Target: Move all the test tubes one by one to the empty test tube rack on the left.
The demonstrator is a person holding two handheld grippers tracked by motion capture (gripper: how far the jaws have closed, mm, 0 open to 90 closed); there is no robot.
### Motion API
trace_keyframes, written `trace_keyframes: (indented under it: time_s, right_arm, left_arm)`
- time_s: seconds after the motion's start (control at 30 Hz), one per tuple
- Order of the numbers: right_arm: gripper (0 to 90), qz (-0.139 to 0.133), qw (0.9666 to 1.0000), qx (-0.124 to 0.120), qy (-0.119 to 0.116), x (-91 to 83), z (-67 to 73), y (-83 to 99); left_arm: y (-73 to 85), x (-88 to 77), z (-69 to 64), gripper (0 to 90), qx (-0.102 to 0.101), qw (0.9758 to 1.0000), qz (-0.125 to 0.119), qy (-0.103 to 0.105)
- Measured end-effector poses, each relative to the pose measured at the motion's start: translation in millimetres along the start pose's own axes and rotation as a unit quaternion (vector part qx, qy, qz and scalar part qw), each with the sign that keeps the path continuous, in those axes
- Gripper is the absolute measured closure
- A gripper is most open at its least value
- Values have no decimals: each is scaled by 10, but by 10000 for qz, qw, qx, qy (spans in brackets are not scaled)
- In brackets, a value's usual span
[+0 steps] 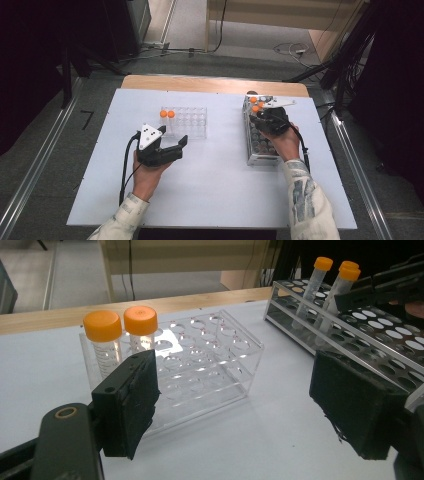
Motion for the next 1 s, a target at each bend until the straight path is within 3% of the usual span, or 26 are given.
trace_keyframes:
  time_s: [0.2,0.37,0.67,1.0]
  right_arm:
    - [691,257,9997,6,-57,64,0,-18]
    - [713,270,9996,35,-61,70,2,-27]
    - [715,49,9999,60,-67,-23,-10,-78]
    - [716,-242,9997,39,-54,-202,5,-190]
  left_arm:
    - [-5,-8,4,196,-2,10000,-15,2]
    - [-3,-7,11,194,8,10000,2,-9]
    - [31,31,27,162,24,9998,179,-8]
    - [20,15,17,162,13,9999,126,-8]
Point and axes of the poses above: each handheld gripper's, and its own axes: x roughly forward along the jaws, y roughly out of its underside, z roughly to its left, the point moved 4 cm from there along x, roughly forward along the jaws, and after that the axes turned 2 degrees about y, right-handed, at the moved point
